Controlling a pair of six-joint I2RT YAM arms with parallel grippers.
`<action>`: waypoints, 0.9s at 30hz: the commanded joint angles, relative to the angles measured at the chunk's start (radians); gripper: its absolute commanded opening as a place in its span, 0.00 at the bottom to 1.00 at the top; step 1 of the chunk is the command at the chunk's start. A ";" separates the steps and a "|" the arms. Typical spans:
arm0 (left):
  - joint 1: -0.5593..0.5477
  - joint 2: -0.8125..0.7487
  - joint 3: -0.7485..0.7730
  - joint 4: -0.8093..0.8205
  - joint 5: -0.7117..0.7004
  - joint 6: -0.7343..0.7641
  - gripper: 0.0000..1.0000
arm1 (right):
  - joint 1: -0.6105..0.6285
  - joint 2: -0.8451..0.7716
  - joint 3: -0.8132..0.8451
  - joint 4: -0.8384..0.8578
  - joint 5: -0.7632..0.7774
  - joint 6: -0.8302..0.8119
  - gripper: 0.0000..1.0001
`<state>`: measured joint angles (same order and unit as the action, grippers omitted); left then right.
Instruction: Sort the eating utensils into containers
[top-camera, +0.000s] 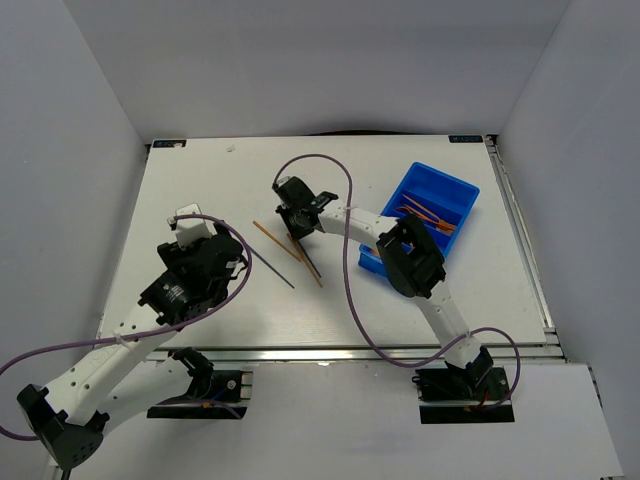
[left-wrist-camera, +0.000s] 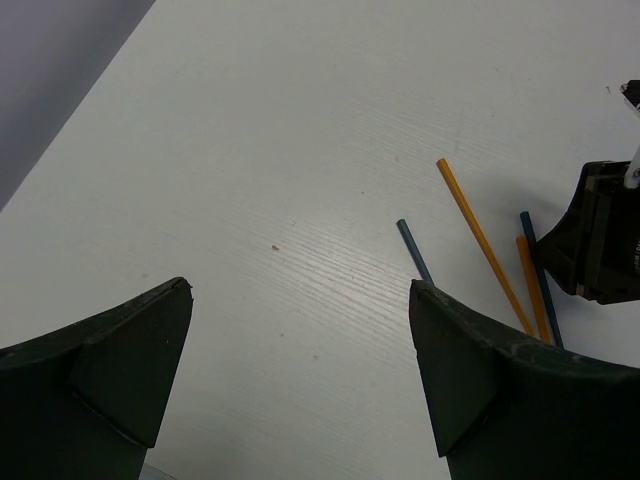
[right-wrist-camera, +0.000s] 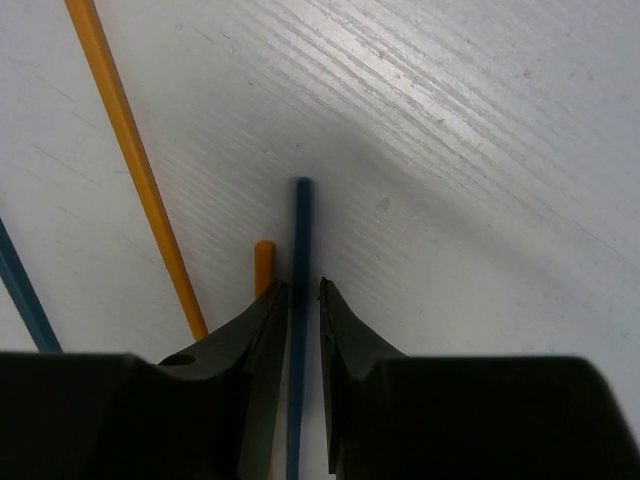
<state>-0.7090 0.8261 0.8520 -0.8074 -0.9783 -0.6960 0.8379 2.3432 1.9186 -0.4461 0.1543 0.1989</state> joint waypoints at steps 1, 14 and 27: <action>0.003 -0.010 0.015 0.010 0.004 0.007 0.98 | 0.003 0.031 -0.007 -0.002 0.002 -0.003 0.25; 0.005 -0.012 0.015 0.008 0.007 0.006 0.98 | -0.023 0.035 -0.035 -0.039 -0.016 -0.025 0.00; 0.005 -0.042 0.013 0.008 0.007 0.004 0.98 | -0.236 -0.453 -0.056 0.064 -0.458 -0.335 0.00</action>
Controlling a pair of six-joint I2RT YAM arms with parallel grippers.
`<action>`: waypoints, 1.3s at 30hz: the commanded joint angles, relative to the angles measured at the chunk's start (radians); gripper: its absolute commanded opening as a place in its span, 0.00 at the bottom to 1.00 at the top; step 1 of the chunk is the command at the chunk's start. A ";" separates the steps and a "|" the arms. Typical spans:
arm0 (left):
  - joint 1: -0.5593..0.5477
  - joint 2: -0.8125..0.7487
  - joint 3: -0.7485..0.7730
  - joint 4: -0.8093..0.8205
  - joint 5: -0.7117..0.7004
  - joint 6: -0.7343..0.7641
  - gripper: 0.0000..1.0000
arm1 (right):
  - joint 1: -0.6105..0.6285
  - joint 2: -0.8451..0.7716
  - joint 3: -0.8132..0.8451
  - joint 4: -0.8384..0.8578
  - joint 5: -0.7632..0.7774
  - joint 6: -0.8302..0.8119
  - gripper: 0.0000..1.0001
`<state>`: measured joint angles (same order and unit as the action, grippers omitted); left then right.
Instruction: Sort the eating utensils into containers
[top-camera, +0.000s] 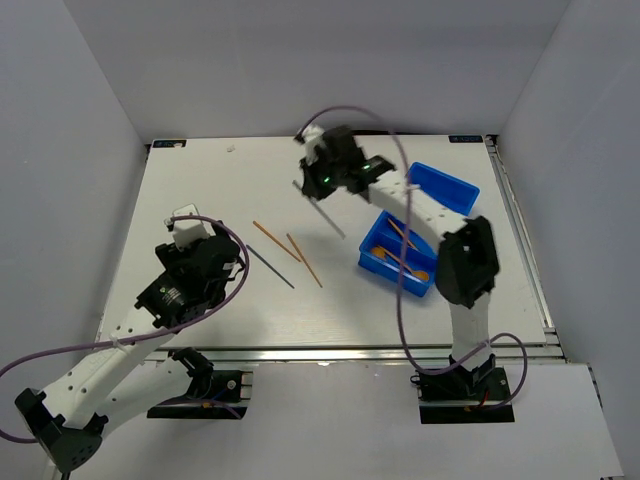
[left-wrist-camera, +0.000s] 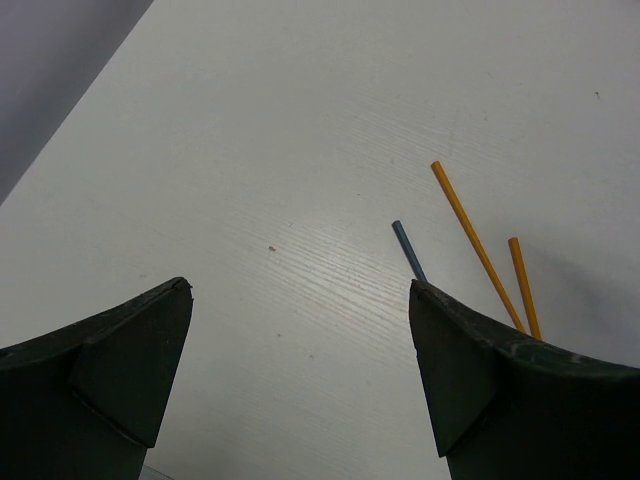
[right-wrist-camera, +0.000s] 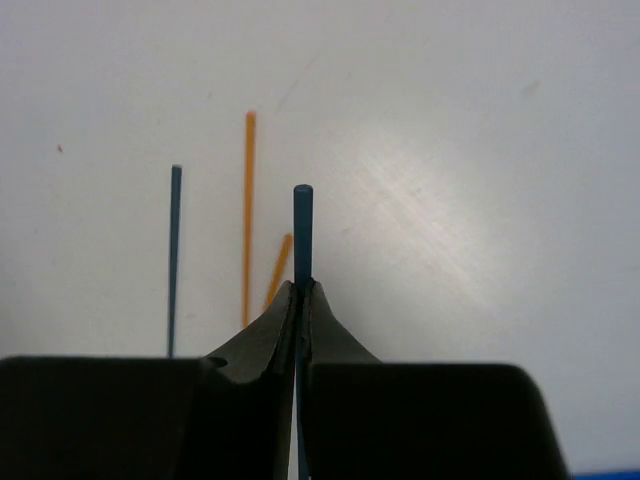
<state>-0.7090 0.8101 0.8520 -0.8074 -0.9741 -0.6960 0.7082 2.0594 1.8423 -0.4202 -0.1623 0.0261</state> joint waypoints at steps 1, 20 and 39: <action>0.003 -0.031 0.012 0.008 0.003 0.006 0.98 | -0.136 -0.188 -0.015 0.037 -0.128 -0.213 0.00; 0.003 -0.042 -0.008 0.057 0.095 0.049 0.98 | -0.656 -0.150 -0.371 0.409 -0.301 -0.933 0.00; 0.003 -0.020 -0.010 0.063 0.101 0.055 0.98 | -0.687 -0.248 -0.404 0.448 -0.372 -0.784 0.89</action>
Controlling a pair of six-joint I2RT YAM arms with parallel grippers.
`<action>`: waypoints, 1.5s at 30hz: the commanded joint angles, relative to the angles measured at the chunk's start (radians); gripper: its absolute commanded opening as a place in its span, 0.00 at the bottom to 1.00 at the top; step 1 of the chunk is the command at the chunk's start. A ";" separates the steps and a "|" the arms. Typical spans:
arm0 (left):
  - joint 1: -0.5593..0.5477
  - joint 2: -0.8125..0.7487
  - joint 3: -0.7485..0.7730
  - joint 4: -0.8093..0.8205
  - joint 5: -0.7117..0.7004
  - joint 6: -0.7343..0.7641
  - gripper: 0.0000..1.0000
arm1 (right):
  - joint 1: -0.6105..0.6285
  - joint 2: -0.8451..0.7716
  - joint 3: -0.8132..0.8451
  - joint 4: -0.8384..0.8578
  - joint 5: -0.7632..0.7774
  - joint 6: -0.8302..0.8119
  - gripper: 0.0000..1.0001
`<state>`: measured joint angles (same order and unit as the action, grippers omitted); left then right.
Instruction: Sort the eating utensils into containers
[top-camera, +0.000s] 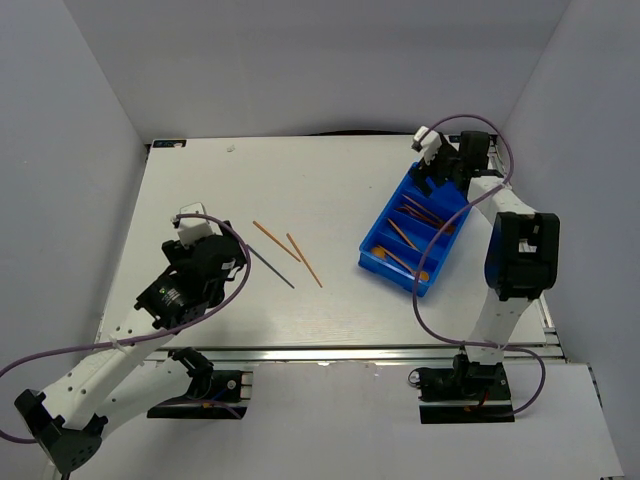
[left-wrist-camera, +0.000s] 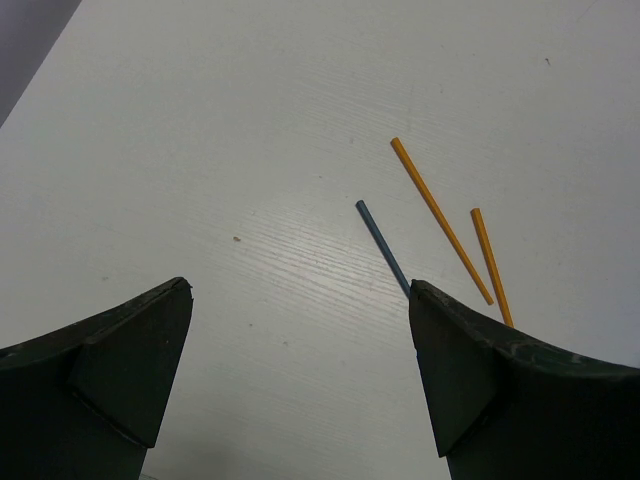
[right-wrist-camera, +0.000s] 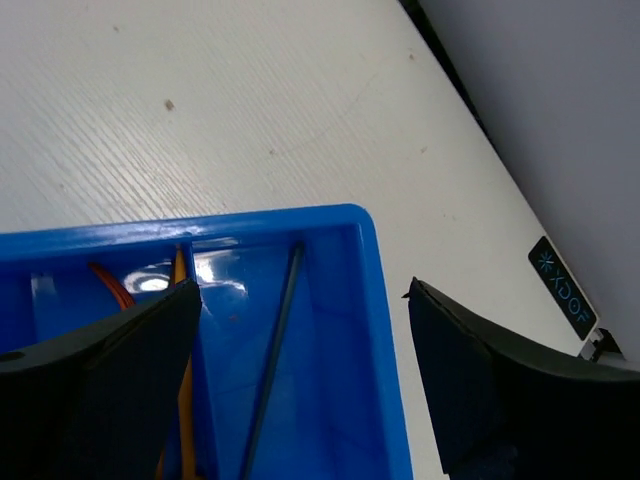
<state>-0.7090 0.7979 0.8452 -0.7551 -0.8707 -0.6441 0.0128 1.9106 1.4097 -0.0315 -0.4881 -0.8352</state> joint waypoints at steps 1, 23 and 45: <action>0.003 -0.008 -0.001 0.007 -0.007 0.001 0.98 | 0.036 -0.114 0.038 0.059 -0.011 0.096 0.89; 0.005 0.003 0.008 -0.033 -0.085 -0.043 0.98 | 0.885 0.091 0.128 -0.159 0.678 1.004 0.68; 0.005 0.015 0.009 -0.026 -0.071 -0.029 0.98 | 0.863 0.384 0.387 -0.300 0.684 0.979 0.38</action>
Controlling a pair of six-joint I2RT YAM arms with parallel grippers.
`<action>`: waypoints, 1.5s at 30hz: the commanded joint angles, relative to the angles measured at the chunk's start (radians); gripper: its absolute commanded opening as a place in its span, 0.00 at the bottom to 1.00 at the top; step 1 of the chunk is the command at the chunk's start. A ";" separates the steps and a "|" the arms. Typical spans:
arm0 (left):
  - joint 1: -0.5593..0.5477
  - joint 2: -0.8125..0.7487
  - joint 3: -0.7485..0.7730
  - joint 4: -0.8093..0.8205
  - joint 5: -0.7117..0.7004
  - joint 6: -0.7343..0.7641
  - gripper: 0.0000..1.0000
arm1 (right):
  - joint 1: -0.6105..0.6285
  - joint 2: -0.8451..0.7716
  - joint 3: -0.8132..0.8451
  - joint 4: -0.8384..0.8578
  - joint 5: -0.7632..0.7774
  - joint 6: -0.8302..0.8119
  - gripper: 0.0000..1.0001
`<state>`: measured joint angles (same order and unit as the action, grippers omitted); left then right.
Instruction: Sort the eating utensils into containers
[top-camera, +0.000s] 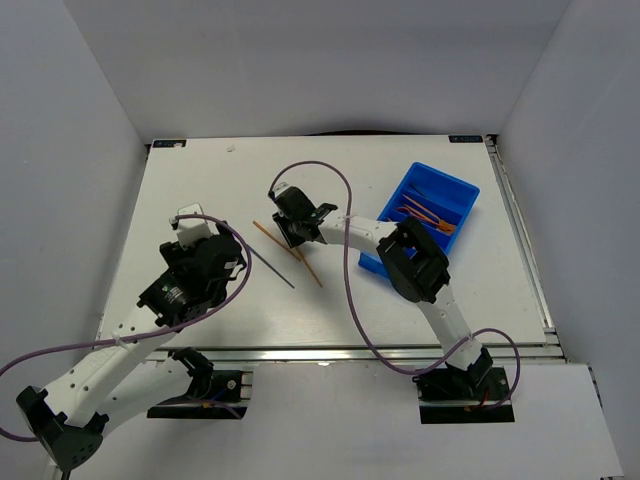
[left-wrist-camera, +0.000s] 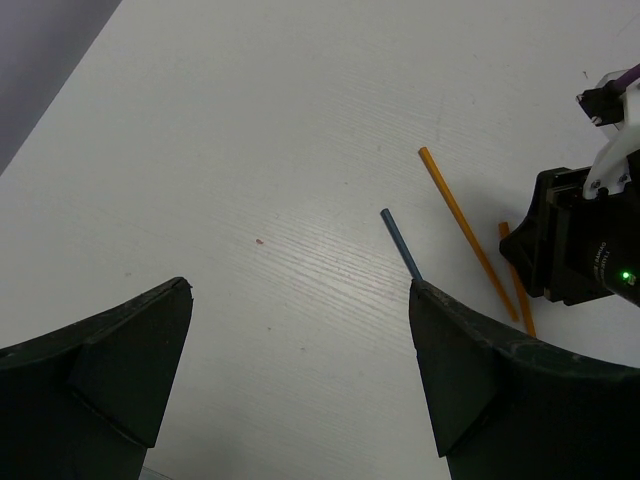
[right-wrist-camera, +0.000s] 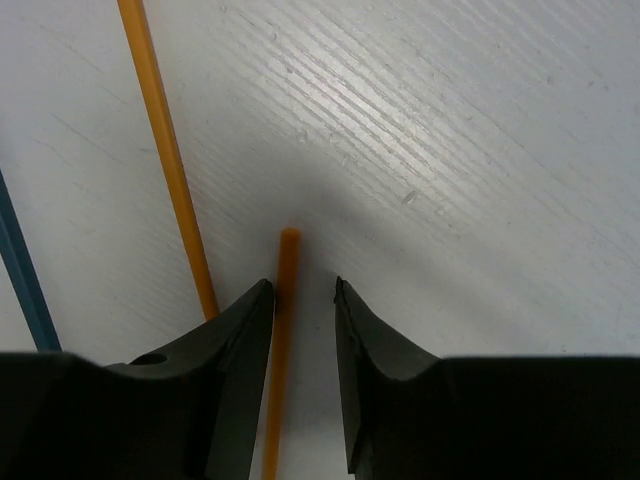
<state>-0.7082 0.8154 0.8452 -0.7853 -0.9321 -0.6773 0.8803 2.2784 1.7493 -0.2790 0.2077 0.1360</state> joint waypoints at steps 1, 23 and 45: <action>0.004 -0.002 0.009 0.004 -0.010 0.005 0.98 | -0.004 0.026 0.047 -0.055 -0.014 0.008 0.37; 0.006 -0.022 0.008 0.011 0.004 0.012 0.98 | -0.289 -0.513 -0.155 0.161 -0.500 -0.131 0.00; 0.004 0.001 0.000 0.034 0.047 0.030 0.98 | -0.922 -0.464 -0.484 0.527 -0.910 -0.924 0.00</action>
<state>-0.7078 0.8230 0.8448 -0.7696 -0.8925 -0.6544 -0.0231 1.8225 1.2827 0.1181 -0.6514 -0.7265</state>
